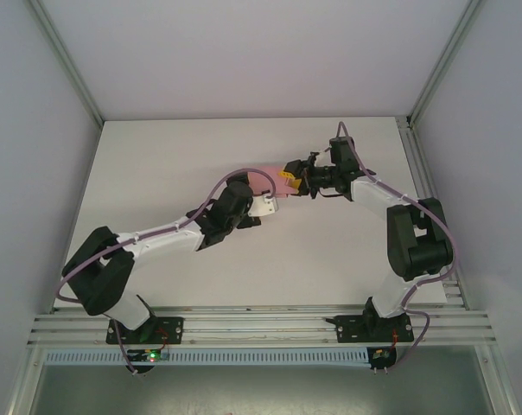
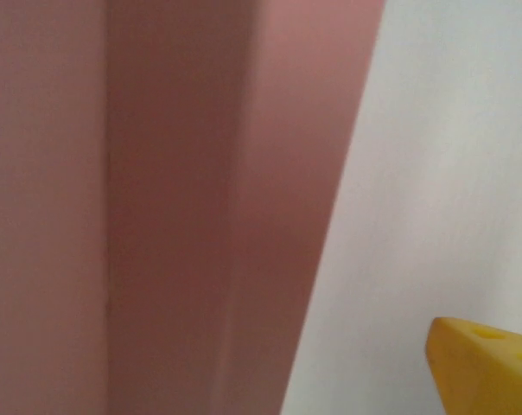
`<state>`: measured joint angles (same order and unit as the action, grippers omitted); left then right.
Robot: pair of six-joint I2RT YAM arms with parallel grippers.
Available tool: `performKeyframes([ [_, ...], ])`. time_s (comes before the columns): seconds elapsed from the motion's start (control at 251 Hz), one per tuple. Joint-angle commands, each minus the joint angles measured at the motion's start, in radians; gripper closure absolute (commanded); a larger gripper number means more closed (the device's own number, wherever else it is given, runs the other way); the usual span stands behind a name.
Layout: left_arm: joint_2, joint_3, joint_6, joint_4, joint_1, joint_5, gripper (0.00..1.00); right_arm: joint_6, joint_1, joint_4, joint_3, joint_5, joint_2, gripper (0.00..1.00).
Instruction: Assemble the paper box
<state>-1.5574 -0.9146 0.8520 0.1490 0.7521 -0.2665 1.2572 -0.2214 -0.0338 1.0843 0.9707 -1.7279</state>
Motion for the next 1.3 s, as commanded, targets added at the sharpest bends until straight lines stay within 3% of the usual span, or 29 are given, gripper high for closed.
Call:
performKeyframes([
  [0.0,-0.029,-0.041,0.036,0.110,0.010,-0.047,0.15,0.024,-0.021,-0.005,-0.006,0.071,0.015,0.68],
  [0.204,0.006,-0.023,-0.012,0.149,0.010,-0.010,0.46,0.015,-0.013,0.007,-0.017,0.069,0.002,0.65],
  [0.387,0.067,-0.070,-0.106,-0.086,0.004,0.084,0.61,-0.114,-0.021,0.105,0.005,-0.004,0.036,0.52],
  [0.483,0.085,-0.072,-0.142,-0.134,0.002,0.098,0.64,-0.265,-0.016,0.237,0.043,-0.126,0.089,0.34],
  [0.515,0.091,-0.068,-0.149,-0.148,0.003,0.106,0.65,-0.301,-0.013,0.267,0.049,-0.172,0.108,0.06],
  [0.531,0.095,-0.067,-0.151,-0.159,0.001,0.110,0.65,-0.319,-0.012,0.283,0.051,-0.196,0.120,0.02],
  [0.838,0.092,-0.158,-0.161,-0.566,-0.006,0.201,0.62,-0.579,0.022,0.406,0.071,-0.520,0.314,0.02],
  [0.91,0.071,-0.197,-0.194,-0.652,-0.007,0.211,0.67,-0.672,0.008,0.438,0.084,-0.671,0.369,0.02],
  [1.014,0.035,-0.237,-0.158,-0.813,-0.012,0.302,0.65,-0.862,-0.056,0.405,0.055,-0.929,0.472,0.02],
  [1.125,-0.008,-0.268,-0.178,-0.854,-0.014,0.273,0.61,-0.991,-0.062,0.322,-0.009,-0.900,0.551,0.02],
  [1.297,-0.053,-0.308,-0.119,-0.967,-0.026,0.391,0.58,-1.059,-0.056,0.194,-0.109,-0.809,0.653,0.02],
])
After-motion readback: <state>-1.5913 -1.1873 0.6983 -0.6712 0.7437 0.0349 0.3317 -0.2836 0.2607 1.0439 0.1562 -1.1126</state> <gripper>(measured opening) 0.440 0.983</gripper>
